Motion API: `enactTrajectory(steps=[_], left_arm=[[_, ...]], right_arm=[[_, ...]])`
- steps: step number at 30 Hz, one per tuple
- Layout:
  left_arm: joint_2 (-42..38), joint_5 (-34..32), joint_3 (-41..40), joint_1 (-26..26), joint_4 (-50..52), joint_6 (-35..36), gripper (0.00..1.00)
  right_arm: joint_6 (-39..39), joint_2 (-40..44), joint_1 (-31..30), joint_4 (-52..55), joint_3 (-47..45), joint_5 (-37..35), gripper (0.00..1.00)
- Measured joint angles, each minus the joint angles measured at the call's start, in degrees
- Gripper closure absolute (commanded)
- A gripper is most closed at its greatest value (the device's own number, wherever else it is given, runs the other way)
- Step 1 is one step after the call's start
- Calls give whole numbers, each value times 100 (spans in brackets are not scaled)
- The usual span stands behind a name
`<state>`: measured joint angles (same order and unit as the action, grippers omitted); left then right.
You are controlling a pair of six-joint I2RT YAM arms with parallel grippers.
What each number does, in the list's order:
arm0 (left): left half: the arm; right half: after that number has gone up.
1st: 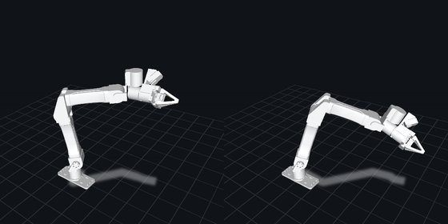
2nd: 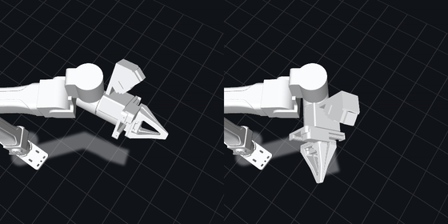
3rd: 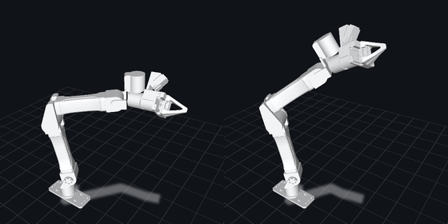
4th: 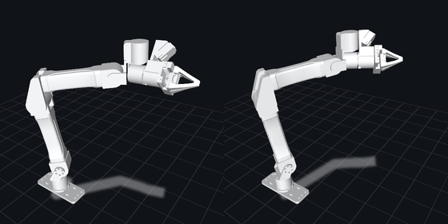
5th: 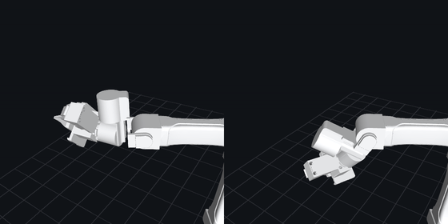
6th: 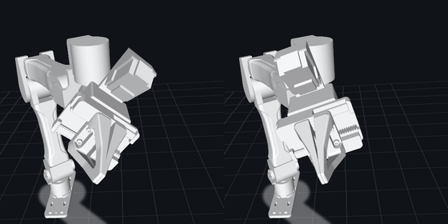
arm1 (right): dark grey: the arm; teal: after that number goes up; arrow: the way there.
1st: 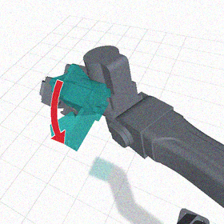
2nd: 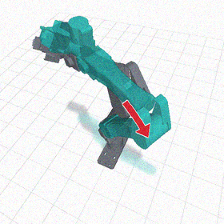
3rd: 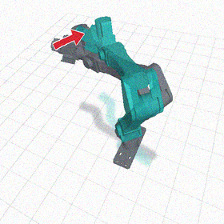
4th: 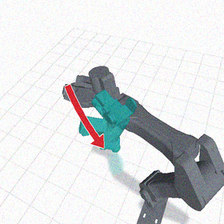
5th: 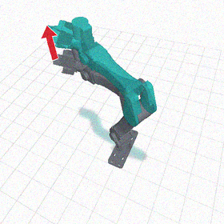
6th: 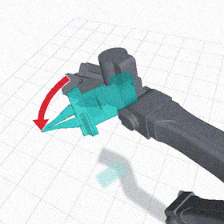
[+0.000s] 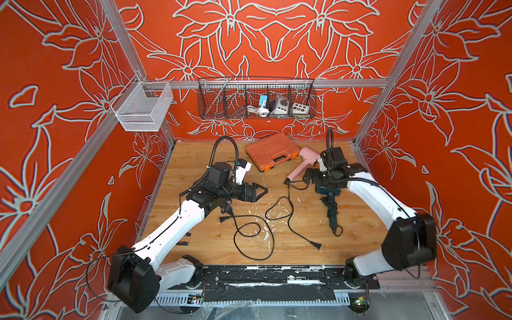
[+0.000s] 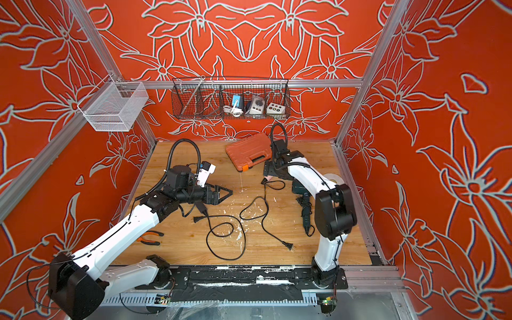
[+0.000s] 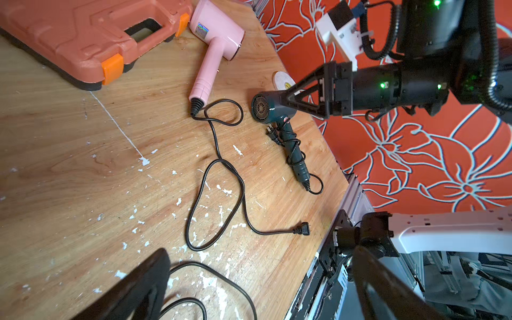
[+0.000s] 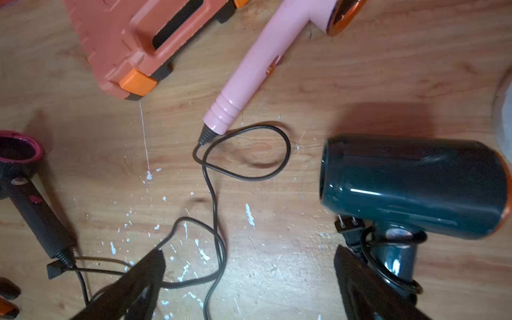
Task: Wrap the cord around the hair dryer
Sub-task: Pick up the hair dryer from the center of the board.
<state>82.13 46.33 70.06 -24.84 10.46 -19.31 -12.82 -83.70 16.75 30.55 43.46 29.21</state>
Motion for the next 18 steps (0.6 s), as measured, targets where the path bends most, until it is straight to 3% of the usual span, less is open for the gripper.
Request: enactTrajectory(steps=[11, 18], left_arm=[[0, -101, -37, 26, -15, -2, 0], [-61, -411, -190, 37, 61, 2, 0]], right_arm=[[-57, 614, -20, 389, 2, -254, 1], [-153, 1248, -584, 717, 223, -404, 1]])
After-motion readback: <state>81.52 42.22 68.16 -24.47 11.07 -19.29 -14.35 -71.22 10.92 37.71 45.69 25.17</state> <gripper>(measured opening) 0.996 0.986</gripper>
